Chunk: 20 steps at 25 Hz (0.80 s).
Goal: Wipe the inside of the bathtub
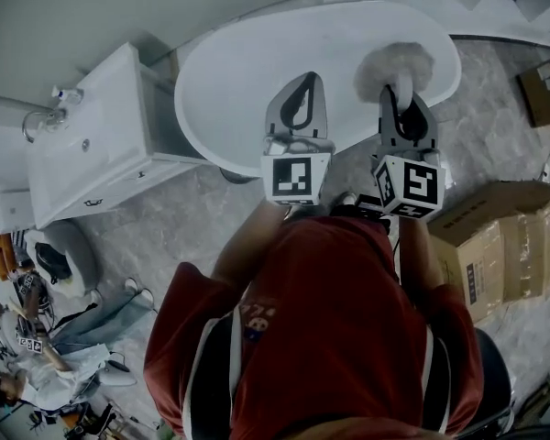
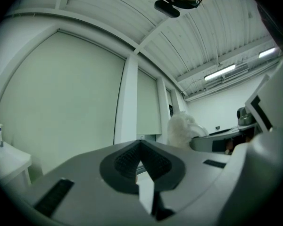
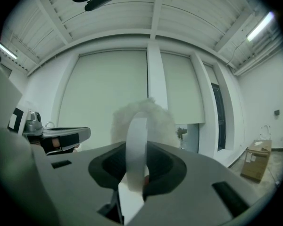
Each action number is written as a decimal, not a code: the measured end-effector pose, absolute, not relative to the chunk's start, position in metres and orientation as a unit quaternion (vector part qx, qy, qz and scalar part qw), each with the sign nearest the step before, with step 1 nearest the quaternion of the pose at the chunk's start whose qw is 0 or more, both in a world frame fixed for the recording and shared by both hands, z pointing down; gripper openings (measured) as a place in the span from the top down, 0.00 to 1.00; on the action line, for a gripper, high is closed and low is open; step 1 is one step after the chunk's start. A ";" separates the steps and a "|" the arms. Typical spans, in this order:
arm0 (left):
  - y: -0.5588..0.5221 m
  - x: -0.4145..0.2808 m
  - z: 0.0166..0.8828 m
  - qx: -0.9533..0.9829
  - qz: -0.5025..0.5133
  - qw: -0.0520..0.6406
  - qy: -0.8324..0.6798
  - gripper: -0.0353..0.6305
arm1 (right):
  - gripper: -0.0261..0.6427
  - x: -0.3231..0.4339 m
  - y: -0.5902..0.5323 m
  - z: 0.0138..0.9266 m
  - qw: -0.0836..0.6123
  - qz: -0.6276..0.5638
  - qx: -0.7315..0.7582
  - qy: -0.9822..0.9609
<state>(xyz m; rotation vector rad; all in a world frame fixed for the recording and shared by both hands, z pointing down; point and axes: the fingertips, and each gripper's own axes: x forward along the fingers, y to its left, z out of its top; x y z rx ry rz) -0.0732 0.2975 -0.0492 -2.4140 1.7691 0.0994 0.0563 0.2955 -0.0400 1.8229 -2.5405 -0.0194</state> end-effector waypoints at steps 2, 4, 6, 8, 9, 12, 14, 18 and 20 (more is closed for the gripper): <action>0.298 -0.072 -0.049 -0.803 0.034 0.065 0.591 0.92 | 0.82 0.059 0.295 -0.040 0.008 -0.007 0.584 -0.812; 0.296 -0.071 -0.050 -0.802 0.044 0.056 0.593 0.92 | 0.82 0.062 0.292 -0.040 0.007 -0.010 0.585 -0.811; 0.296 -0.069 -0.048 -0.804 0.045 0.058 0.590 0.92 | 0.82 0.066 0.292 -0.037 0.008 -0.008 0.588 -0.809; 0.297 -0.067 -0.044 -0.806 0.041 0.055 0.588 0.92 | 0.82 0.069 0.292 -0.033 0.010 -0.004 0.589 -0.808; 0.296 -0.065 -0.043 -0.806 0.041 0.053 0.588 0.92 | 0.82 0.069 0.292 -0.032 0.012 -0.005 0.589 -0.808; 0.294 -0.062 -0.043 -0.808 0.047 0.056 0.584 0.92 | 0.82 0.071 0.292 -0.028 0.018 -0.006 0.589 -0.808; 0.294 -0.062 -0.040 -0.811 0.047 0.054 0.581 0.92 | 0.82 0.071 0.293 -0.024 0.021 -0.001 0.590 -0.807; 0.290 -0.064 -0.039 -0.811 0.049 0.047 0.581 0.92 | 0.82 0.069 0.288 -0.024 0.024 -0.002 0.589 -0.808; 0.288 -0.062 -0.039 -0.811 0.050 0.048 0.581 0.92 | 0.82 0.071 0.285 -0.024 0.025 -0.003 0.588 -0.808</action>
